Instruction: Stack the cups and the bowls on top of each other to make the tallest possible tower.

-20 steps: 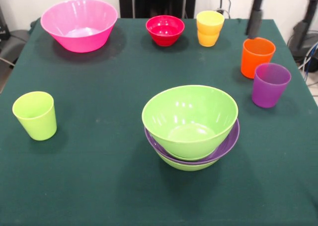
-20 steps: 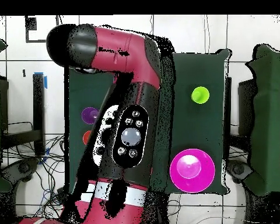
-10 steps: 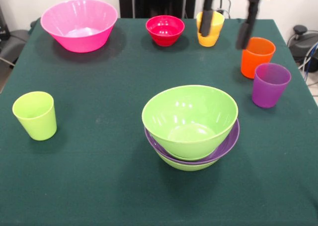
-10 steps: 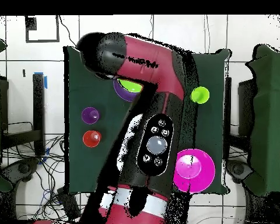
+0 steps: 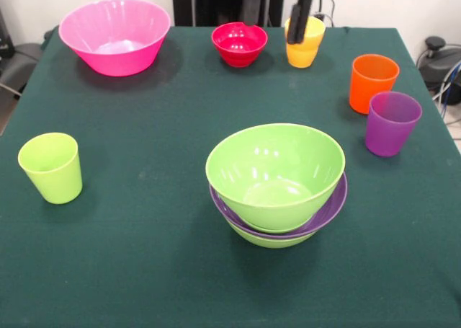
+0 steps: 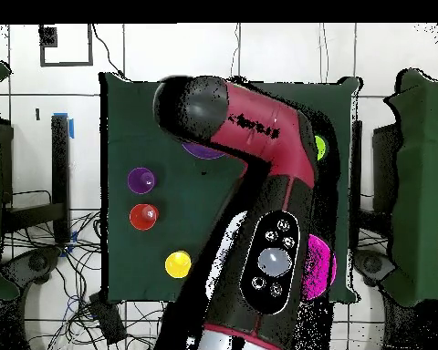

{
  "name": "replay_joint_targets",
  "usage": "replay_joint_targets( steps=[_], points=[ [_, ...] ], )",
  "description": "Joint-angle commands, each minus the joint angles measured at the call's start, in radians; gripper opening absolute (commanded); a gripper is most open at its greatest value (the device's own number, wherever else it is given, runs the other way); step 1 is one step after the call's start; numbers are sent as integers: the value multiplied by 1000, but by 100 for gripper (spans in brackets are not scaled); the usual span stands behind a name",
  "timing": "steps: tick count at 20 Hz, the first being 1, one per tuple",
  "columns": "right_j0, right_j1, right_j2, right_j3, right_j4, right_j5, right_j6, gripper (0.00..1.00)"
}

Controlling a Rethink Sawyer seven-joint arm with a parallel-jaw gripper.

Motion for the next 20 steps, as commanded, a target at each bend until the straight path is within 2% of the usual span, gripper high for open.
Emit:
replay_joint_targets(
  steps=[1,12,20],
  points=[
    [-14,-78,109,245,-54,-84,-38,100],
    [-35,-128,136,389,-47,-199,-14,100],
    [-78,-99,197,407,-42,-285,-18,100]
  ],
)
